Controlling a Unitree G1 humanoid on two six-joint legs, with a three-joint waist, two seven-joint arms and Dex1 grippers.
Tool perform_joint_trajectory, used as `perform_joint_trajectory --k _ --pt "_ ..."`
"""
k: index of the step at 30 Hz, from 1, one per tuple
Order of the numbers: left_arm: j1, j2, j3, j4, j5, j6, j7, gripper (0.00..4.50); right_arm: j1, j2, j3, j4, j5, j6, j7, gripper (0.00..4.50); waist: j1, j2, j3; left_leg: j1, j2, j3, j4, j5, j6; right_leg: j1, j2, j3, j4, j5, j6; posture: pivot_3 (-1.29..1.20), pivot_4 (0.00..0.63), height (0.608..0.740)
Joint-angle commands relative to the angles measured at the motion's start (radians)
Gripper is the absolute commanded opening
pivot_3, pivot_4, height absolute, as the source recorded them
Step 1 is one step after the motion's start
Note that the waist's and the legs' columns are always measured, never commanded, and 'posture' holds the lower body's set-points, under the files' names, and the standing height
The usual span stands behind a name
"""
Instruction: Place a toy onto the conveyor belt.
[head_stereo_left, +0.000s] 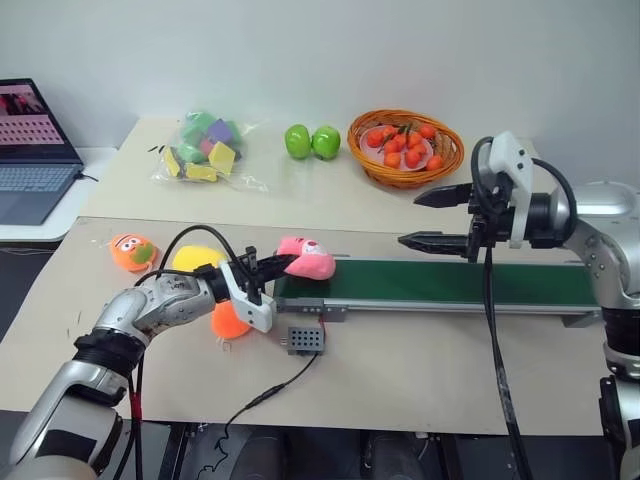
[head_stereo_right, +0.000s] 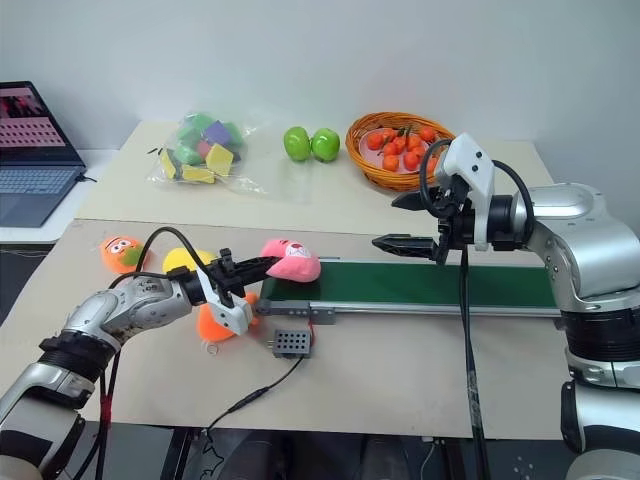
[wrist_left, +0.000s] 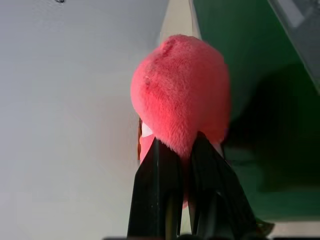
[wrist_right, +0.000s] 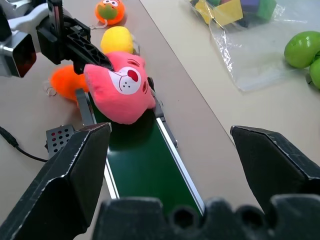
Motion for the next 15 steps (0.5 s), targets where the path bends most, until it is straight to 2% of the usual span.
perform_joint_trajectory --k 1,7,8,9,15 --pt "-0.021 -0.009 -0.013 0.019 0.037 -0.045 0.044 0.07 -0.003 -0.021 -0.039 -0.033 0.014 0.011 -0.008 4.50 0.000 0.000 0.000 0.000 0.000 0.000 0.000 0.000 0.000 0.000 0.000 0.000 0.000 0.000 0.000 0.00 0.150 0.738" --pt "-0.041 -0.026 -0.038 0.081 0.061 -0.077 0.060 0.07 0.006 -0.032 -0.050 -0.042 0.016 0.020 -0.016 4.50 0.000 0.000 0.000 0.000 0.000 0.000 0.000 0.000 0.000 0.000 0.000 0.000 0.000 0.000 0.000 0.00 0.150 0.738" --pt "-0.048 -0.026 -0.042 0.093 0.060 -0.080 0.055 0.74 0.007 -0.033 -0.050 -0.043 0.017 0.021 -0.016 4.50 0.000 0.000 0.000 0.000 0.000 0.000 0.000 0.000 0.000 0.000 0.000 0.000 0.000 0.000 0.000 0.00 0.150 0.738" --pt "-0.056 -0.026 -0.045 0.106 0.059 -0.084 0.051 0.95 0.007 -0.034 -0.051 -0.043 0.018 0.021 -0.016 4.50 0.000 0.000 0.000 0.000 0.000 0.000 0.000 0.000 0.000 0.000 0.000 0.000 0.000 0.000 0.000 0.00 0.150 0.738" --pt "-0.103 0.000 -0.028 0.128 0.030 -0.089 0.029 3.16 0.022 -0.062 -0.039 -0.049 -0.002 0.015 -0.003 4.50 -0.001 0.000 0.000 0.000 0.000 0.000 0.000 0.000 0.000 0.000 0.000 0.000 0.000 0.000 0.000 0.00 0.150 0.738"
